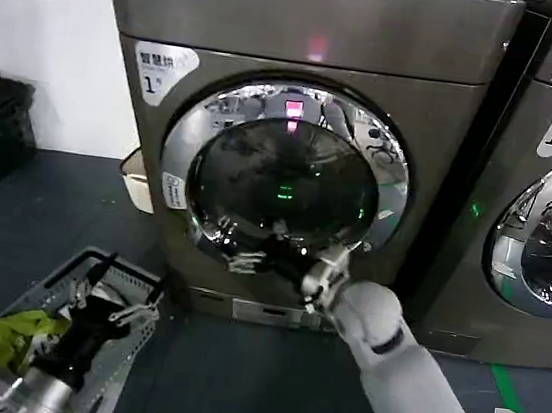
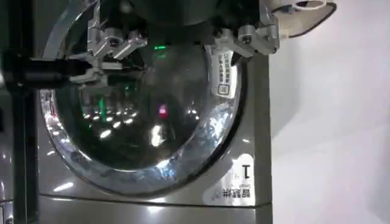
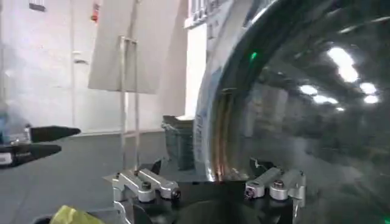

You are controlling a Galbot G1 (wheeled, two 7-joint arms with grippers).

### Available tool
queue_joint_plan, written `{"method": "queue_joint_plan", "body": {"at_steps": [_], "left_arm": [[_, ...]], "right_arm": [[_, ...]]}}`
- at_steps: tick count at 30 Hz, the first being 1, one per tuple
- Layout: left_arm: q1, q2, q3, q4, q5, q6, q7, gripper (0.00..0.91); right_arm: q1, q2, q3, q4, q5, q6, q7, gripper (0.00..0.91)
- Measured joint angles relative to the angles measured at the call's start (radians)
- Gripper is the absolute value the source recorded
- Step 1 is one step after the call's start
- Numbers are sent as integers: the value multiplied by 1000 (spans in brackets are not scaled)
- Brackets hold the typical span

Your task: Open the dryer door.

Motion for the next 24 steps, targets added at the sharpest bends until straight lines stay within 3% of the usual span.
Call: {"method": "queue_joint_plan", "body": {"at_steps": [7,15,24], "left_arm": [[5,-1,-1,-1,7,-2,1,907],[6,-3,-1,-1,9,-4,1,907],[10,-1,-4,-1,12,-6,2,907]], "right_arm": [[44,47,-45,-80,-1,-1,-5,907],[83,87,-69,-153,-36,46,-30,907],[120,133,-98,-234,-38,47,-18,907]]}}
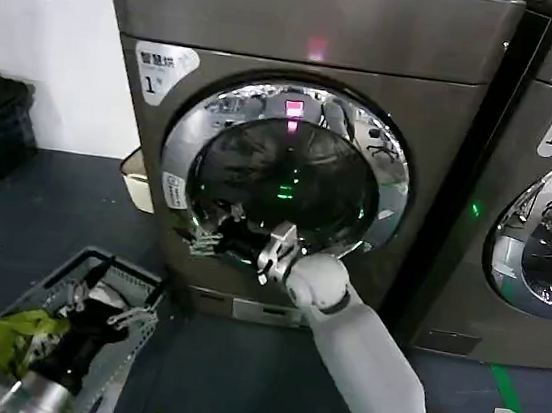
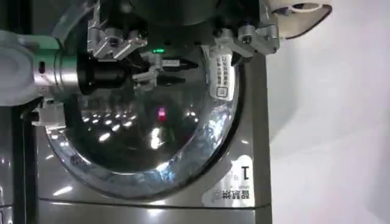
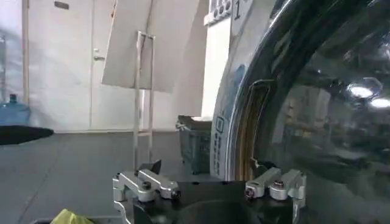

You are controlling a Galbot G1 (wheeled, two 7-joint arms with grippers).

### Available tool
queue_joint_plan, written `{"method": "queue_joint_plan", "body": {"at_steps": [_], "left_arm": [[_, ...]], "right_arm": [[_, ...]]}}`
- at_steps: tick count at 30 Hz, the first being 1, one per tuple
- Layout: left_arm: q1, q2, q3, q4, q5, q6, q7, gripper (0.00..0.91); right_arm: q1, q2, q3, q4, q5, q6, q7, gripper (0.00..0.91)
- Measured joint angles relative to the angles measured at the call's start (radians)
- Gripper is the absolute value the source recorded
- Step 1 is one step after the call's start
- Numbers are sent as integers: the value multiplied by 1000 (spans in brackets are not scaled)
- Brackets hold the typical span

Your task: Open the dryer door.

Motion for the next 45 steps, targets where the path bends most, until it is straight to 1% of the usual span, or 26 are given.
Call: {"method": "queue_joint_plan", "body": {"at_steps": [8,14,20,26,28,33,37,41,45], "left_arm": [[-5,4,10,9,3,-3,-1,907],[-4,3,11,9,4,-3,-1,907],[0,1,7,12,7,-1,0,907],[1,0,-3,6,12,18,4,907],[-3,2,-12,5,13,39,4,907],[-25,8,-31,-8,47,140,3,907],[-40,23,-57,-12,49,213,25,907],[-54,43,-91,-18,48,258,24,907],[-68,60,-127,-3,46,268,27,907]], "right_arm": [[34,40,-14,-69,-16,12,15,907],[51,61,-38,-104,-12,11,-6,907],[68,78,-61,-145,-4,44,-2,907],[74,80,-57,-168,4,48,-16,907],[72,75,-51,-168,5,52,-36,907],[70,65,-52,-160,23,52,-90,907],[68,64,-59,-147,34,50,-133,907],[59,55,-62,-130,42,46,-161,907],[46,47,-60,-111,52,40,-181,907]]}}
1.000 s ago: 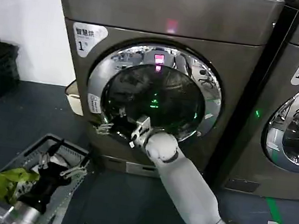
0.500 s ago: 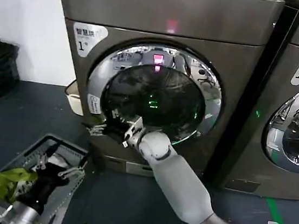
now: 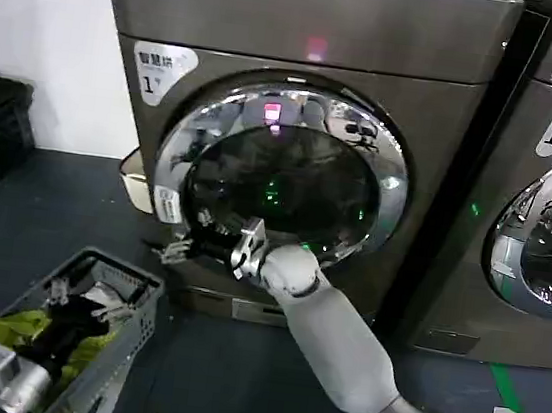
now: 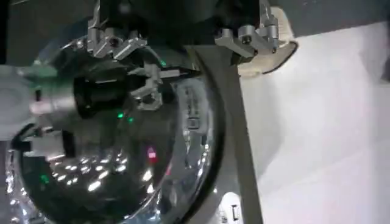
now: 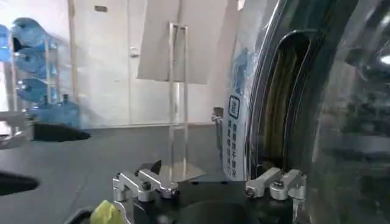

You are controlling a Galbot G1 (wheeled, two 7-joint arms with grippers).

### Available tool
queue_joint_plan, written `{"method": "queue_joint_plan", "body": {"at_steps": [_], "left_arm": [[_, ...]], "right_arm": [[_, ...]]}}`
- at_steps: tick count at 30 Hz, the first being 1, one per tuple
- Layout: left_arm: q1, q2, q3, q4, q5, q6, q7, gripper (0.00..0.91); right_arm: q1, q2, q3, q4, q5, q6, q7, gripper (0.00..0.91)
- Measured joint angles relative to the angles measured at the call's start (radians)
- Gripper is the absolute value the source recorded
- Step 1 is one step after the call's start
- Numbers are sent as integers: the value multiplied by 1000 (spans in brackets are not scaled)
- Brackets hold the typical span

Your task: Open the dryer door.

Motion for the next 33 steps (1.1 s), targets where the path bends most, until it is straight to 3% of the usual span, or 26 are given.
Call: {"method": "queue_joint_plan", "body": {"at_steps": [16,20,33], "left_arm": [[-69,100,-228,163,-197,-20,231,907],[-91,122,-257,200,-200,-45,247,907],[-159,222,-243,282,-312,-46,260,907]], "right_arm": [[-68,-84,0,143,27,14,-90,907],[-88,-105,15,184,25,50,-149,907],[-143,-180,48,281,61,54,-288,907]]}}
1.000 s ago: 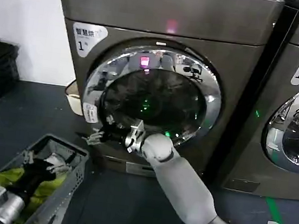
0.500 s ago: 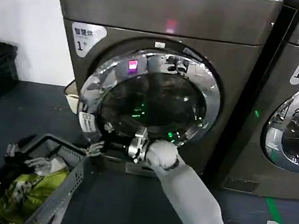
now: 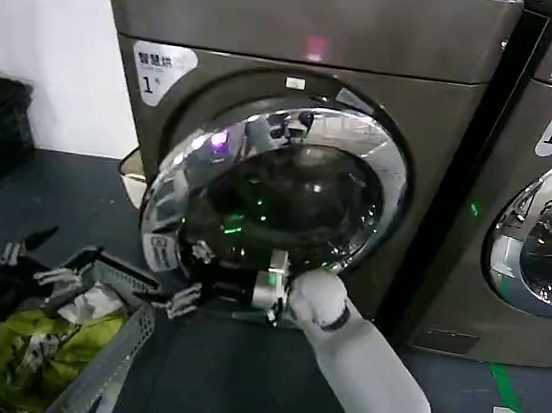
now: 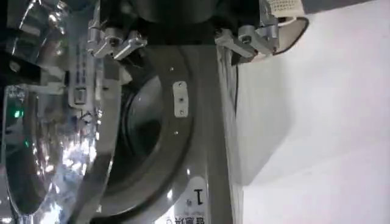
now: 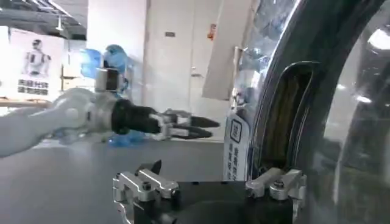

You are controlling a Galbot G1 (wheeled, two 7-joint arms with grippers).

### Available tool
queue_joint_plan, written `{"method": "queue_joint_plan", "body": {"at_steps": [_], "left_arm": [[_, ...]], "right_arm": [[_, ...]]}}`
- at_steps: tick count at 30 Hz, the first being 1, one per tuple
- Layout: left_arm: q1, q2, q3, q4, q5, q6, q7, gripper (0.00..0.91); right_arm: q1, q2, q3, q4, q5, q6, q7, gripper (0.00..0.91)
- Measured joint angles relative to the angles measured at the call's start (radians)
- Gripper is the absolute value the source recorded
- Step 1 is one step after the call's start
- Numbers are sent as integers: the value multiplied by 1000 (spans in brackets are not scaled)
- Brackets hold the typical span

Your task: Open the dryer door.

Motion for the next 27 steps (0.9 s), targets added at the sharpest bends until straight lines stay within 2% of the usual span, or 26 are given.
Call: {"method": "queue_joint_plan", "body": {"at_steps": [7,14,27], "left_arm": [[-38,40,39,23,-131,3,-32,907],[-79,68,93,43,-173,12,-71,907],[-167,140,188,95,-219,-14,-76,907]], "right_arm": [[-36,-36,42,35,18,2,-83,907],[-83,-73,96,69,29,11,-169,907],[-171,-140,167,117,16,26,-331,907]]}}
